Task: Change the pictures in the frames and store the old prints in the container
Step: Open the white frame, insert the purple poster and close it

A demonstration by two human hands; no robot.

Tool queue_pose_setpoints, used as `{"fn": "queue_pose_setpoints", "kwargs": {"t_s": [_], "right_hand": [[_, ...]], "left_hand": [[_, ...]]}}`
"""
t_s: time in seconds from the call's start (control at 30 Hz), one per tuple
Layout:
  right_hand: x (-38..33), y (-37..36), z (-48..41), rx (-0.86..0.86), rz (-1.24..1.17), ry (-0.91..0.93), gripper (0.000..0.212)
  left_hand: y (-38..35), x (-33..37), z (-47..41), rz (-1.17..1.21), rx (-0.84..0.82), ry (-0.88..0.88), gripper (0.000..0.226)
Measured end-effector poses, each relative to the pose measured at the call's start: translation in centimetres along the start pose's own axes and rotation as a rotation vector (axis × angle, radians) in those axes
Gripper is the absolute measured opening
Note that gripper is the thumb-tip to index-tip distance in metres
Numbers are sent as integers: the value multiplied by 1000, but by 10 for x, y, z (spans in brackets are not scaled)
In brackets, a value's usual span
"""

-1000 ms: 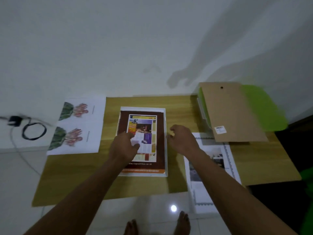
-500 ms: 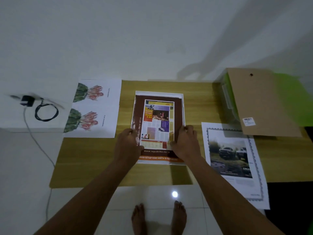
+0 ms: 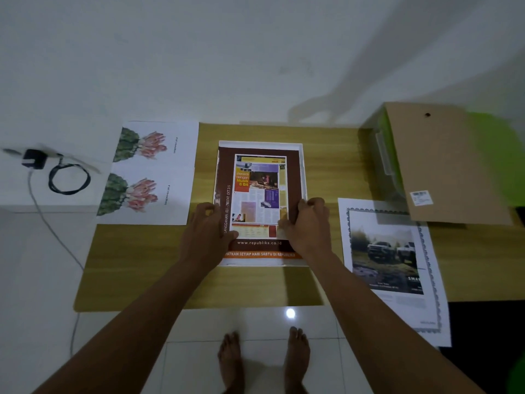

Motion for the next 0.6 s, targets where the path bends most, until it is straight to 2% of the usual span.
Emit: {"fn": "queue_pose_setpoints", "kwargs": {"t_s": [0.2, 0.37, 0.5, 0.6], "right_hand": [[1, 1, -4, 5, -47, -42, 40], [-3, 3, -4, 29, -154, -87, 24], [-10, 9, -4, 101, -226, -62, 30], [-11, 12, -3, 72, -418, -106, 41]], "left_hand": [[-4, -4, -6, 8, 1, 27, 65], [-6, -3, -7, 22, -10, 38, 71], [-4, -3, -9, 27, -13, 35, 70], [-3, -2, -8, 42, 2, 42, 65]]}}
Point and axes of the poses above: each hand's wrist, its own z-axis away from the middle knuckle, its own y-axis out of the back of the hand, x = y × z, the point moved 6 cm from there along -z, towards the middle knuckle, and after that the axes turned 1 degree about -x, right-handed, at the moved point
